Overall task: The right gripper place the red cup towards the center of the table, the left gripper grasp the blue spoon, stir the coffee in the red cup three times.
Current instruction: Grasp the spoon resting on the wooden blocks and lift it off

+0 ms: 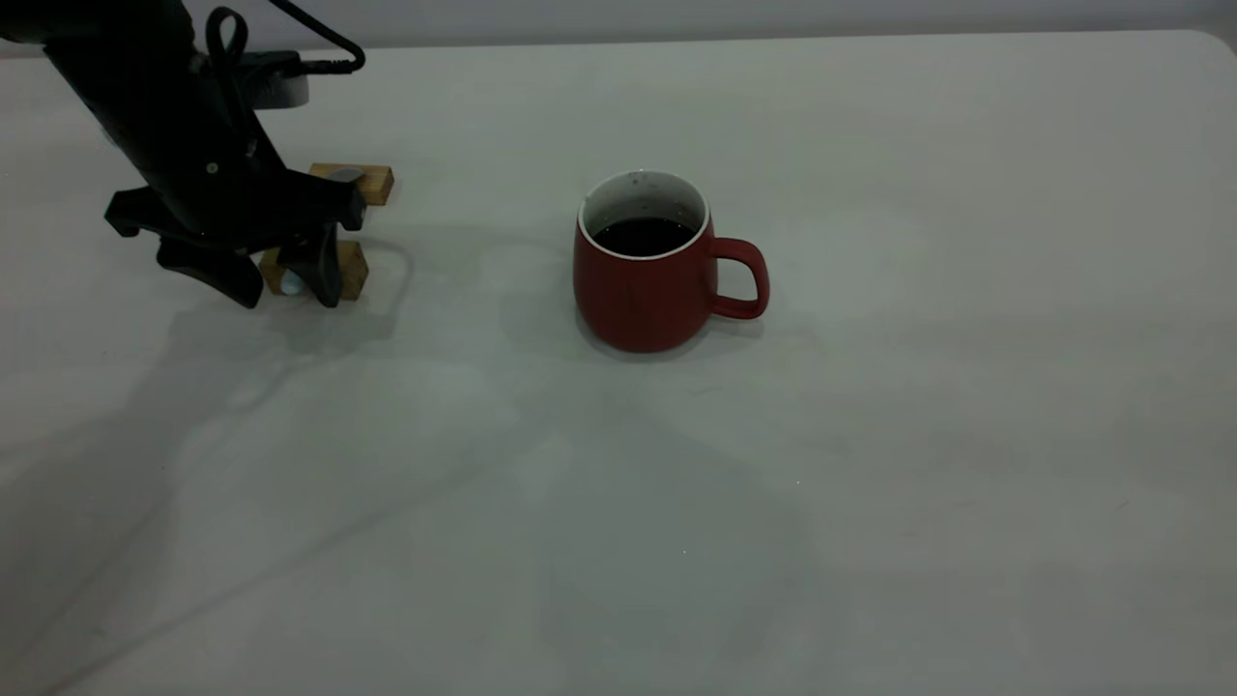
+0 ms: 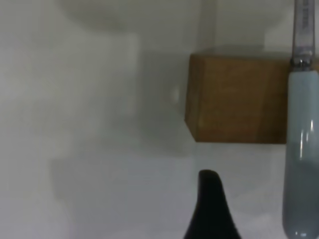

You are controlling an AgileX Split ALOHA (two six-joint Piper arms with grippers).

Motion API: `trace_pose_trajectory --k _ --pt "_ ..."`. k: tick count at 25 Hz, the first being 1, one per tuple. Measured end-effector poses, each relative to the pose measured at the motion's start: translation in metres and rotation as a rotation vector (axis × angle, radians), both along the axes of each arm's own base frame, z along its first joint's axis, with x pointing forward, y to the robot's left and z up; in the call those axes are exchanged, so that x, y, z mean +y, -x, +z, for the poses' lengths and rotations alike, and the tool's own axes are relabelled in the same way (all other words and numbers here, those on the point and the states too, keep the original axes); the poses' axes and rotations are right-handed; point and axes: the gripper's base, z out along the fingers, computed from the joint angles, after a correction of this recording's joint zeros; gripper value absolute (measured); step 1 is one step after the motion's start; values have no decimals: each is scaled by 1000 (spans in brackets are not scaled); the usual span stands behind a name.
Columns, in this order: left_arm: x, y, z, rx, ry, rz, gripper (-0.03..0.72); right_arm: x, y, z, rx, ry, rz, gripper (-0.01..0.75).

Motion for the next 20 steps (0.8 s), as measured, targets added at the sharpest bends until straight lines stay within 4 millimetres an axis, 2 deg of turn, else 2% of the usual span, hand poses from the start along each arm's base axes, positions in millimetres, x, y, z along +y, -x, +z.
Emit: trace_pose_trajectory --k 4,9,13,15,17,20 --pt "0 -1 0 -10 2 1 444 0 0 0 0 0 0 228" --pt "0 -2 0 -18 3 1 176 0 0 0 0 0 0 233" --pt "0 -2 1 -14 3 5 176 0 0 0 0 0 0 236" --pt "-1 -3 11 7 7 17 176 0 0 0 0 0 0 236" --pt "-3 -8 33 21 23 50 176 0 0 0 0 0 0 236" --pt "-9 -17 85 22 104 187 176 0 0 0 0 0 0 236"
